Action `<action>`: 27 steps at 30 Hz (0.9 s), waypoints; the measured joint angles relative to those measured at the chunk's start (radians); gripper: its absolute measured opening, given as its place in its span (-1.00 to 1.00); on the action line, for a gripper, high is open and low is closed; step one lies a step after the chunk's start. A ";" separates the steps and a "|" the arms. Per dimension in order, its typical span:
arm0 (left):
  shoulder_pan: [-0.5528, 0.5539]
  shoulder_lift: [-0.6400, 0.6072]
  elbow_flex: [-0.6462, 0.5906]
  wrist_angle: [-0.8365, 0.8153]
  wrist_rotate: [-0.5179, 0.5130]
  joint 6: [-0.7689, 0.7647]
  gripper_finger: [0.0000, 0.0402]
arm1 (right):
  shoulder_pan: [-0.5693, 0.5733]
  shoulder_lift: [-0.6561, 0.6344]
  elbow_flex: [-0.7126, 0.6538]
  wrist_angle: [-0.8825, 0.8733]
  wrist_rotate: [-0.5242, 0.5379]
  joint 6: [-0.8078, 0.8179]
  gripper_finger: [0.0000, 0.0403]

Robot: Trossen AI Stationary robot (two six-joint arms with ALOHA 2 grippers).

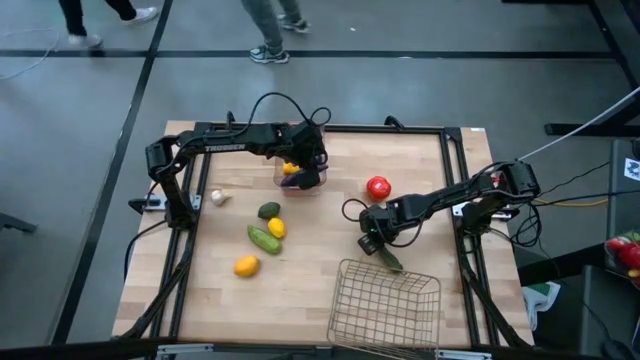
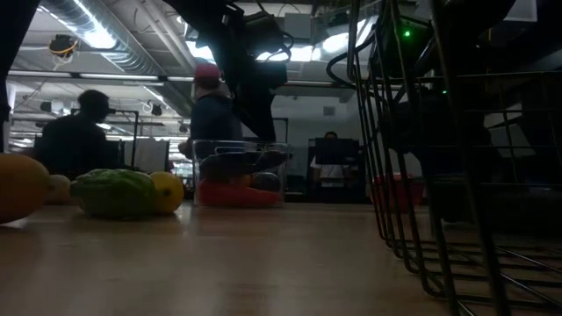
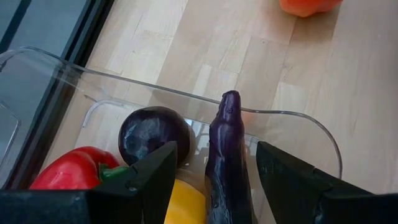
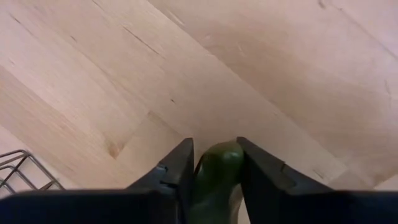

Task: Sort produce into baskets
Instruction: Put the green chili pepper into the transparent bin

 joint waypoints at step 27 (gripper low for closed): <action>0.001 -0.028 0.244 -0.306 0.000 0.068 0.08 | -0.094 -0.001 0.203 -0.008 0.003 -0.370 -0.47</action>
